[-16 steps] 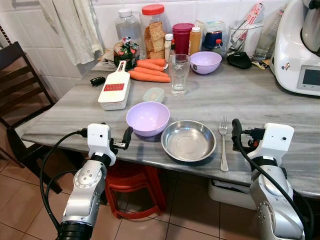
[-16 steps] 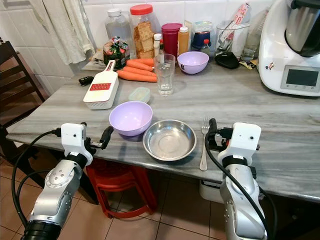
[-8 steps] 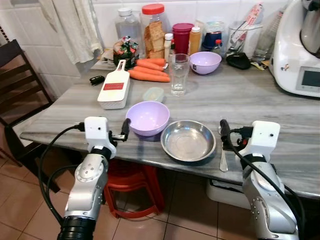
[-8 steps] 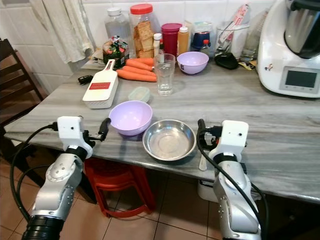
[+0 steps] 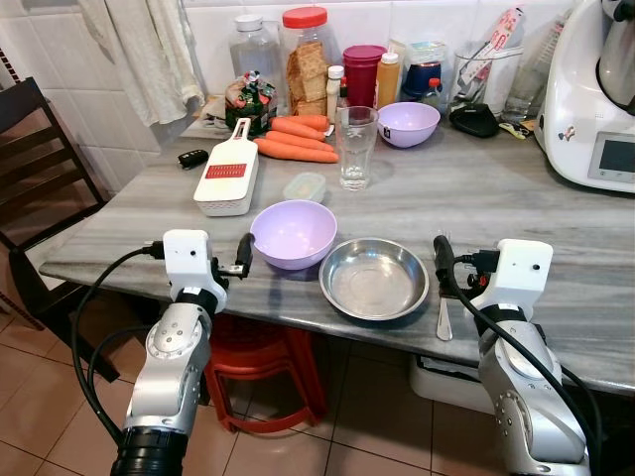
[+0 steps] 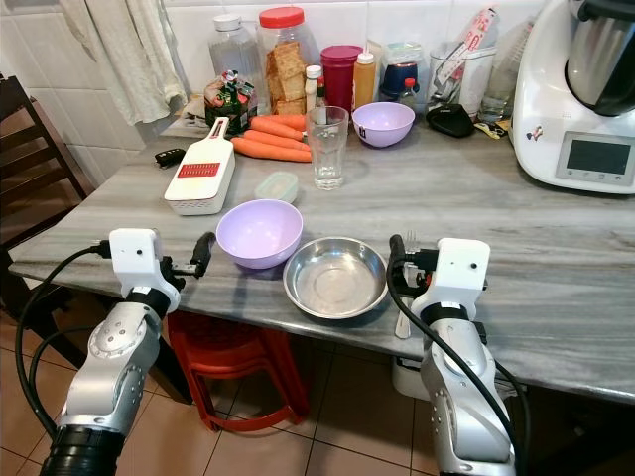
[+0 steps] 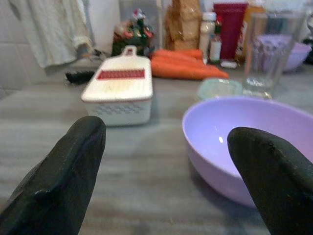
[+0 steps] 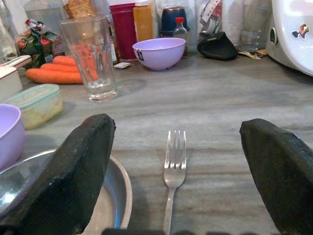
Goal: Setting the table
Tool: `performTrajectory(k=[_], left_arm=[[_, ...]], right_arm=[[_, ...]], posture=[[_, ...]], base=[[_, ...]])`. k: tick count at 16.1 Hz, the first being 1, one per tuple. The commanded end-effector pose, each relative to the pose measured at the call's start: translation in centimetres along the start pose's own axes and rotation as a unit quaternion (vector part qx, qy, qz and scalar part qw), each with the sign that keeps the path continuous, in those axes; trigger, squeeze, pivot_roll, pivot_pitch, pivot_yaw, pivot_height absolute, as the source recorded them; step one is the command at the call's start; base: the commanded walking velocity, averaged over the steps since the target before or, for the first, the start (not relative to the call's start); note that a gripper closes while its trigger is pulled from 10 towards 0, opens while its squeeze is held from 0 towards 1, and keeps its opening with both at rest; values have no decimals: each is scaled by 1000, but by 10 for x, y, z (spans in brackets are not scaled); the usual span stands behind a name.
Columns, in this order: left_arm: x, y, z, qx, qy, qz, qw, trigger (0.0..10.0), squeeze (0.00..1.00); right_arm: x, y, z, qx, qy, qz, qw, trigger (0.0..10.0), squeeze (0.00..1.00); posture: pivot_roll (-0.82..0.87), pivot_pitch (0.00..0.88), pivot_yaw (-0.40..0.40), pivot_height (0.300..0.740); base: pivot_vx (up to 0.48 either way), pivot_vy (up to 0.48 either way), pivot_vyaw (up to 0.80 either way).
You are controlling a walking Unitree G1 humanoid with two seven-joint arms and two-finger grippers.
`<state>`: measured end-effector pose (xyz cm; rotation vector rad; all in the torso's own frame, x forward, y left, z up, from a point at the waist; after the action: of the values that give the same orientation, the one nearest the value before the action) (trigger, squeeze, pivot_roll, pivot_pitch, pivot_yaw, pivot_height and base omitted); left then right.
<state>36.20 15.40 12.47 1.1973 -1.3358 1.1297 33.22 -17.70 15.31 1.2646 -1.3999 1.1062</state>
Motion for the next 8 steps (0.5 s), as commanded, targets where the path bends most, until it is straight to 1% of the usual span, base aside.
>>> performTrajectory(k=[1,3,5,8], left_arm=[[-6,3,-1,-2,-5,-10,1000,10000,0],[-10,5,0,-4,-8,-18,1000,10000,0],[-13,4,2,-4,-11,-26,1000,10000,0],[-12,2,1,-1,-16,-26,1000,10000,0]], right_arm=[[6,2,1,0,-5,11,1000,10000,0],[0,3,5,-10,-14,-3,1000,10000,0],[1,4,3,-2,-11,3,1000,10000,0],[3,4,-2,5,-1,8,1000,10000,0]], posture=[[-124,23,92,740],[-125,23,92,740],[-126,26,94,740],[-123,27,93,740]], base=[[0,0,0],[0,0,-800],[0,0,-800],[0,0,0]])
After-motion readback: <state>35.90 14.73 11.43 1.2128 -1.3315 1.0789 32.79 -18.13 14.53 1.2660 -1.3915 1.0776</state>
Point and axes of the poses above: a point about 5 cm out from each wrist's last joint towards the gripper, its own y axis pointing back from the gripper into the wrist, its own x axis along the axis of the wrist's last joint, z = x × y, the point moved 5 cm from there along -y, pointing out of the wrist towards the gripper, and after that the axes turned 8 degrees about -y, right-handed, at the moved point
